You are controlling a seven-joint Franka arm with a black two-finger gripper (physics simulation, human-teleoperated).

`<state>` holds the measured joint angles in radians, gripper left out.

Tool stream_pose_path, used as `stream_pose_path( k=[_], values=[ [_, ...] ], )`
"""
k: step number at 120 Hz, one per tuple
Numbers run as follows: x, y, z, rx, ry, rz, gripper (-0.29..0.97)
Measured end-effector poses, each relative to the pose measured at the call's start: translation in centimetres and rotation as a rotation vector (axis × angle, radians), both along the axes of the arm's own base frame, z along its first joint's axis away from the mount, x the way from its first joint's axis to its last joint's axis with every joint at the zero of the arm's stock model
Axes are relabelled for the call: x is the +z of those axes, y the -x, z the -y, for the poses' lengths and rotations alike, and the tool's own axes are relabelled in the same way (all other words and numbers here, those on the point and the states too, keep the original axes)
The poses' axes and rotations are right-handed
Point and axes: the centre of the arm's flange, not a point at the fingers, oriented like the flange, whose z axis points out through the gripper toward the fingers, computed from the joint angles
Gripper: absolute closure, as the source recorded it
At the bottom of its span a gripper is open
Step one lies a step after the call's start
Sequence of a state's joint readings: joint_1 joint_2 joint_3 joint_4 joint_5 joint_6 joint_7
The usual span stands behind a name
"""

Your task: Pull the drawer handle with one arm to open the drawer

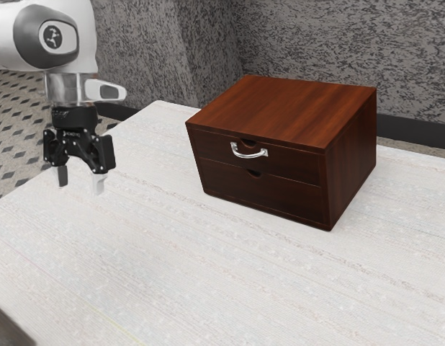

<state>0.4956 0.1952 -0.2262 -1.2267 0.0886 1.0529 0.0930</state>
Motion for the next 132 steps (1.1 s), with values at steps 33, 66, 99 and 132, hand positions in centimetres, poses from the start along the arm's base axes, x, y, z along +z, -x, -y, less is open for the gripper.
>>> stream_pose_path(
  k=[33, 66, 99, 132],
  values=[
    [11.7, 2.0, 3.6, -0.181, -0.103, 0.394, 0.0],
    [6.0, -8.5, 15.0, -0.85, -0.001, 0.531, 0.0],
    [-1.3, -14.6, 13.9, -1.142, 0.055, 0.57, 0.0],
    [-4.6, -16.7, 14.8, -1.393, 0.05, 0.533, 0.0]
  ],
)
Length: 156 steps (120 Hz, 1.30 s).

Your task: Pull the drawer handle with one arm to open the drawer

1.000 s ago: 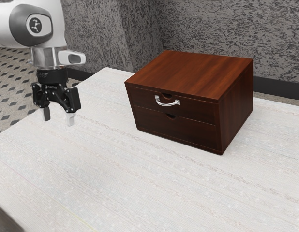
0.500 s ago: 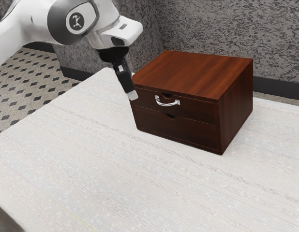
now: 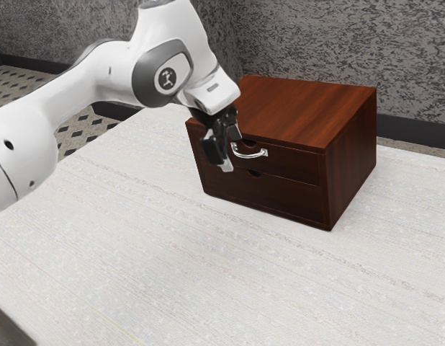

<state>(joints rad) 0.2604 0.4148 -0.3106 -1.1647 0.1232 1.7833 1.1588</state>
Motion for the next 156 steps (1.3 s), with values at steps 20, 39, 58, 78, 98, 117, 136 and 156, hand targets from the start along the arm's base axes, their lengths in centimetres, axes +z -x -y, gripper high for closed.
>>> stream_pose_path(
  k=[20, 39, 58, 78, 98, 117, 136, 156],
  values=[
    [-0.7, -0.4, 0.5, -0.085, -0.048, 0.008, 0.0],
    [-0.9, -0.5, 0.6, -0.146, -0.064, 0.018, 0.0],
    [-1.1, 0.2, 1.2, -0.198, -0.087, 0.02, 0.0],
    [-1.5, 0.7, 1.4, -0.23, -0.106, 0.027, 0.03],
    [-1.6, 0.5, 1.1, -0.249, -0.121, 0.04, 0.13],
    [-2.2, 0.4, 1.0, -0.265, -0.129, 0.038, 0.18],
    [-2.4, 0.3, 0.9, -0.277, -0.14, 0.041, 0.21],
    [-2.7, 0.2, 0.9, -0.287, -0.148, 0.042, 0.24]
  ],
)
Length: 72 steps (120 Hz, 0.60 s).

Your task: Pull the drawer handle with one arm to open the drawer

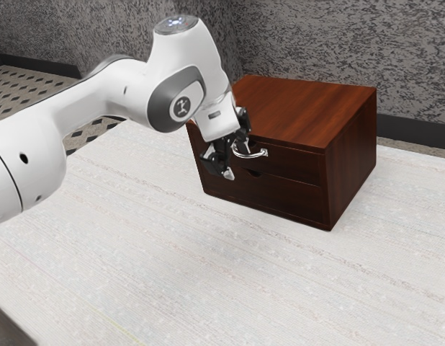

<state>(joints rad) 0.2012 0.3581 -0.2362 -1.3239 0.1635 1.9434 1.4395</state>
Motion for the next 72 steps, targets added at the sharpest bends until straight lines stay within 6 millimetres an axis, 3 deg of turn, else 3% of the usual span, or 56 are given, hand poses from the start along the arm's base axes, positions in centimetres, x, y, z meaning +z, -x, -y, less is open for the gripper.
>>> stream_pose_path(
  k=[72],
  values=[
    [0.13, 0.65, 0.01, 0.014, -0.001, -0.002, 0.42]
  ],
)
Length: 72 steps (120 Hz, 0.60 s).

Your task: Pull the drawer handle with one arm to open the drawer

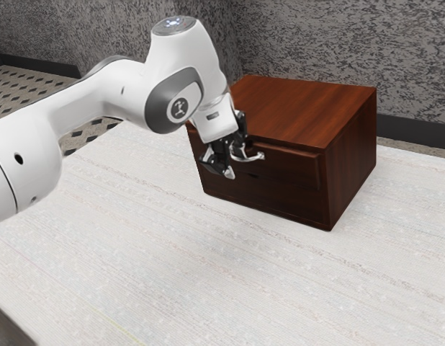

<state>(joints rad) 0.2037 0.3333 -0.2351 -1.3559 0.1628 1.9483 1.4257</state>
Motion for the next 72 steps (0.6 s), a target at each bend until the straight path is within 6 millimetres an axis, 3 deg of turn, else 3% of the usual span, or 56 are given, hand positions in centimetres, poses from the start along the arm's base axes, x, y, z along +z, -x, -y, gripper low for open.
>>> stream_pose_path(
  k=[14, 72],
  values=[
    [0.3, 0.8, 0.1, 0.009, -0.002, -0.004, 0.52],
    [-0.6, 3.3, 1.0, 0.04, -0.001, -0.033, 0.35]
  ],
)
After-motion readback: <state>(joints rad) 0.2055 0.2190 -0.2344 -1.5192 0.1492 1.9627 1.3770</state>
